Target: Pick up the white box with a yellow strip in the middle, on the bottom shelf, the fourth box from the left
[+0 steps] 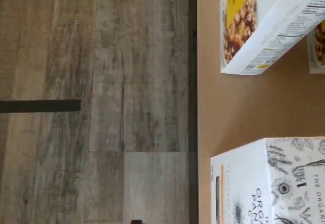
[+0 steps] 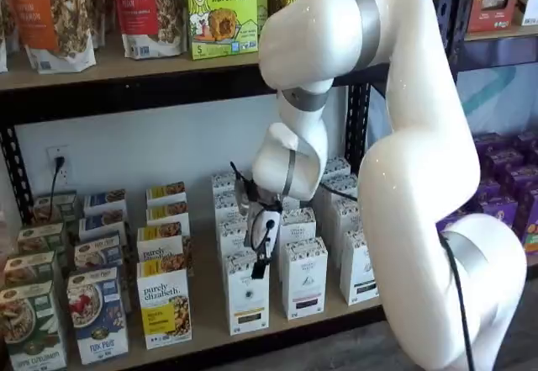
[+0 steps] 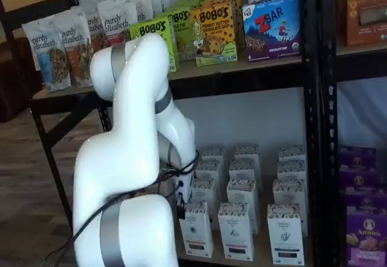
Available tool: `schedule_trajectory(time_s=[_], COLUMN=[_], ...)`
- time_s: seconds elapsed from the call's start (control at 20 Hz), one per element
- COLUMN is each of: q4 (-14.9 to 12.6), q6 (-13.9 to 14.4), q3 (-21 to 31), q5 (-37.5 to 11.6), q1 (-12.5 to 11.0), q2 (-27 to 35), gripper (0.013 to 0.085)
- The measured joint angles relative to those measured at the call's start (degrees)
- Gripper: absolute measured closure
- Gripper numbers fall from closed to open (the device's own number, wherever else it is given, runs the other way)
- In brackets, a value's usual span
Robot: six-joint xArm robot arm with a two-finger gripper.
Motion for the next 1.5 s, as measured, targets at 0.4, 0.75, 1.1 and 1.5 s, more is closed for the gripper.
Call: schedule_trajectory(time_s=[0.4,0.75,1.1,1.5], q4=[0.74,-2.48,-6.73,-11.49], q6=[-0.76,1.91,5.30,9.04], q3=[-4.01,-8.60,-13.56,-18.98], q5=[-0.93,-0.18,0.78,2.49], q1=[-0.04,-0.63,-1.40,-2.26], q2=[4.03,7.48,11.19,15.23], gripper=[0.0130,0.0130,0.0130,0.0130])
